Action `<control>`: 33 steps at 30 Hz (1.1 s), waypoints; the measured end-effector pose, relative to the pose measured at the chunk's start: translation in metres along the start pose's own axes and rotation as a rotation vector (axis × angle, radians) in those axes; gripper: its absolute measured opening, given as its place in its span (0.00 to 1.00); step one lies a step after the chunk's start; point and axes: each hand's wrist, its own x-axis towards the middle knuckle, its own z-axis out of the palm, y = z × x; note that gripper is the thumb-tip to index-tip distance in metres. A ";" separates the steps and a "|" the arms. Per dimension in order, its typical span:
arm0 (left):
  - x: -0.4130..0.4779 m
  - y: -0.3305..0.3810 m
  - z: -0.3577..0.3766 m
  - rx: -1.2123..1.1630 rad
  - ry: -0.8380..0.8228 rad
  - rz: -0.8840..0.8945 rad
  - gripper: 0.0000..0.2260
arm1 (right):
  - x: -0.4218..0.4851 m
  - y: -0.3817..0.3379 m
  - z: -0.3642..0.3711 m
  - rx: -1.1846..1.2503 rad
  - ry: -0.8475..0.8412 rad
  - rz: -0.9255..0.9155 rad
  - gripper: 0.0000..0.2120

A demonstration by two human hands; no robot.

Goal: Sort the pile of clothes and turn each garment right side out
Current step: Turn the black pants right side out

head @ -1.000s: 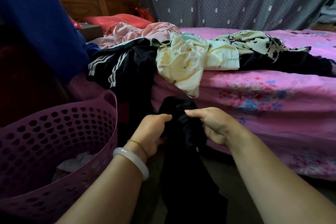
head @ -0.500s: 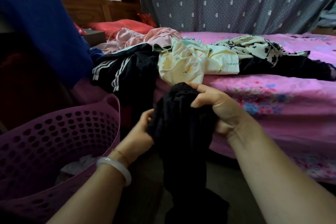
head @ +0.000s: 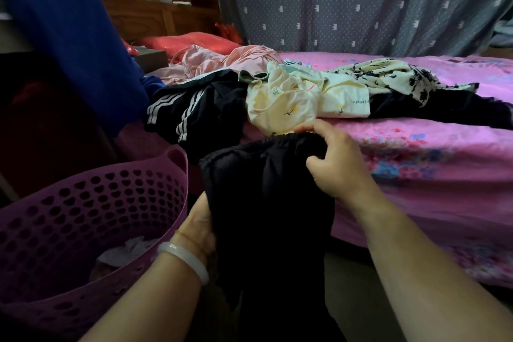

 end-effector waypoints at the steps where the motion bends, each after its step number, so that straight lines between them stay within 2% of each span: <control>1: 0.001 0.001 -0.002 -0.059 -0.024 0.020 0.32 | -0.004 0.000 0.004 -0.142 0.024 -0.019 0.26; 3: 0.002 0.002 0.004 -0.034 -0.042 0.001 0.31 | -0.011 -0.004 0.016 -0.141 -0.010 0.037 0.23; 4: 0.000 0.002 0.012 0.019 -0.073 -0.007 0.26 | -0.013 -0.008 0.021 -0.001 -0.082 0.113 0.21; 6: 0.007 -0.004 0.020 0.170 0.012 0.085 0.09 | -0.018 -0.023 0.029 0.551 -0.349 0.363 0.17; 7: 0.012 -0.009 0.021 0.229 0.099 0.177 0.15 | -0.021 -0.029 0.031 0.769 -0.476 0.474 0.19; 8: 0.016 -0.012 0.022 0.287 0.181 0.275 0.22 | -0.022 -0.031 0.033 0.872 -0.564 0.512 0.25; 10: 0.017 -0.012 0.024 0.481 0.281 0.455 0.32 | -0.024 -0.029 0.040 0.848 -0.578 0.450 0.37; 11: 0.016 -0.011 0.025 0.582 0.276 0.511 0.36 | -0.024 -0.026 0.043 0.847 -0.519 0.426 0.37; 13: 0.016 -0.005 0.024 0.703 0.155 0.539 0.41 | -0.021 -0.022 0.042 0.947 -0.373 0.487 0.25; 15: 0.017 0.003 0.015 0.612 -0.043 0.458 0.44 | -0.014 -0.018 0.032 1.040 -0.283 0.575 0.19; 17: 0.021 0.008 0.001 0.508 -0.098 0.390 0.46 | -0.010 -0.019 0.018 1.128 -0.317 0.593 0.17; 19: 0.027 0.005 -0.016 0.552 -0.102 0.318 0.49 | -0.008 -0.022 0.007 1.220 -0.405 0.588 0.15; 20: 0.028 0.000 -0.023 0.586 -0.148 0.247 0.44 | -0.009 -0.025 0.004 1.253 -0.445 0.594 0.15; 22: 0.023 -0.017 -0.027 0.663 -0.288 0.060 0.28 | -0.010 -0.028 0.001 1.315 -0.517 0.650 0.12; 24: 0.015 -0.032 -0.022 0.657 -0.397 0.005 0.20 | -0.007 -0.025 0.002 1.394 -0.500 0.716 0.09; 25: 0.014 -0.035 -0.017 0.604 -0.380 0.049 0.19 | -0.005 -0.017 0.004 1.455 -0.447 0.736 0.14; 27: 0.016 -0.030 -0.006 0.477 -0.211 0.182 0.16 | -0.002 0.005 0.013 1.621 -0.342 0.793 0.29; 28: 0.016 -0.023 -0.001 0.422 -0.141 0.229 0.14 | -0.003 0.013 0.016 1.636 -0.322 0.854 0.40; 29: 0.017 -0.017 0.002 0.378 -0.094 0.255 0.13 | -0.008 0.018 0.020 1.576 -0.369 0.905 0.46; 30: 0.017 -0.010 0.005 0.362 -0.061 0.273 0.13 | -0.015 0.021 0.023 1.520 -0.470 0.928 0.44; 33: 0.019 0.002 0.006 0.397 0.001 0.311 0.10 | -0.031 0.018 0.032 1.237 -0.697 0.909 0.17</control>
